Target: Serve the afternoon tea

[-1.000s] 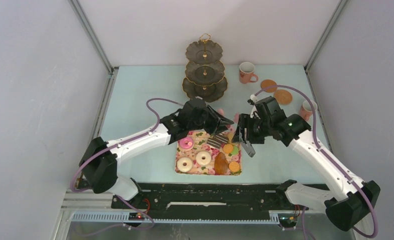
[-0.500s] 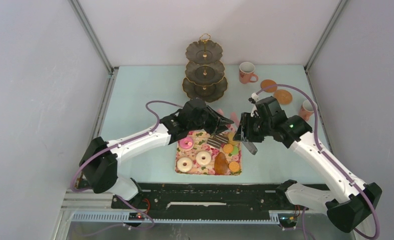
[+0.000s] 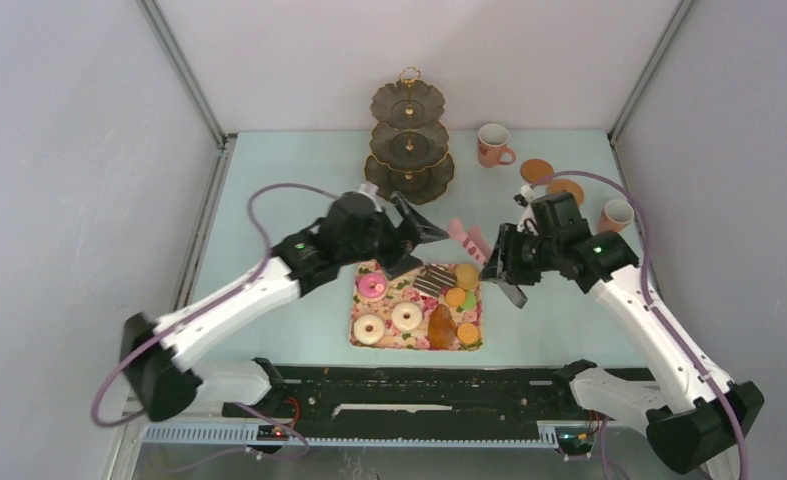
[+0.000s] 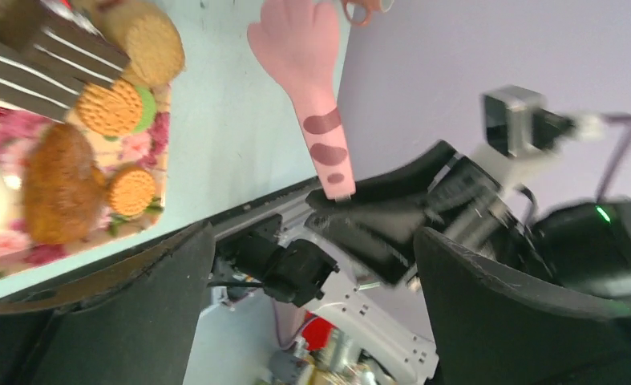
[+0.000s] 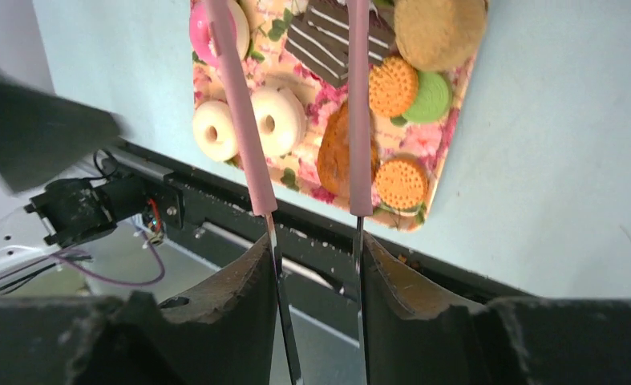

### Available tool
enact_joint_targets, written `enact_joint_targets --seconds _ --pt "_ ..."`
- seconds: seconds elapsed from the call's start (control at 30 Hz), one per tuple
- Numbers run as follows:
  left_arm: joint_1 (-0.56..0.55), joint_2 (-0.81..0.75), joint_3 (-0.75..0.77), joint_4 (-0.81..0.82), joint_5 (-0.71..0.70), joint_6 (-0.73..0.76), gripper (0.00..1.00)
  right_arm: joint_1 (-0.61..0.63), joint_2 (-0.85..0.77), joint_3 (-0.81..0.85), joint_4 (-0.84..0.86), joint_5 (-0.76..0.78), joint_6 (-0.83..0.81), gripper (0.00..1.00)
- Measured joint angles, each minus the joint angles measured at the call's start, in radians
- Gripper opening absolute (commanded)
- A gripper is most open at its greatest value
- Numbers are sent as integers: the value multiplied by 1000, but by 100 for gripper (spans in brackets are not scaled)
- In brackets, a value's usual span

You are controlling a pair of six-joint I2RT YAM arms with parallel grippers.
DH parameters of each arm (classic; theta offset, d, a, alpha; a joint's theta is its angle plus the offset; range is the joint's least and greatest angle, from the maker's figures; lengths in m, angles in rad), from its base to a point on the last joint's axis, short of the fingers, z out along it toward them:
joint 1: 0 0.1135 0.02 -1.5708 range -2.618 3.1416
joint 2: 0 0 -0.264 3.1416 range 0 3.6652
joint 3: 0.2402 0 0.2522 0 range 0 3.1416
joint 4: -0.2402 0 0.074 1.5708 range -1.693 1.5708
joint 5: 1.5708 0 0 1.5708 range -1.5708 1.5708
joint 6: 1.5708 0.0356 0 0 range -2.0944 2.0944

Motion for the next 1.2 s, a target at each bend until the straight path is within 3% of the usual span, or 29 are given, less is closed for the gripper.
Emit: enact_joint_targets --seconds 0.17,0.4,0.73,1.0,1.2 --pt "47 -297 34 -246 -136 258 100 -126 -71 0 -157 -121 -65 44" --pt "53 -561 106 -489 -333 462 100 -141 -144 -9 -323 -215 -122 46" --pt "53 -519 122 -602 -386 577 100 -167 35 -30 -320 -203 -198 45" --pt "53 -453 201 -622 -393 660 100 -271 83 -40 -298 -199 -225 43" --pt "58 -414 251 -644 -392 720 100 -164 115 -36 -234 -238 -214 43"
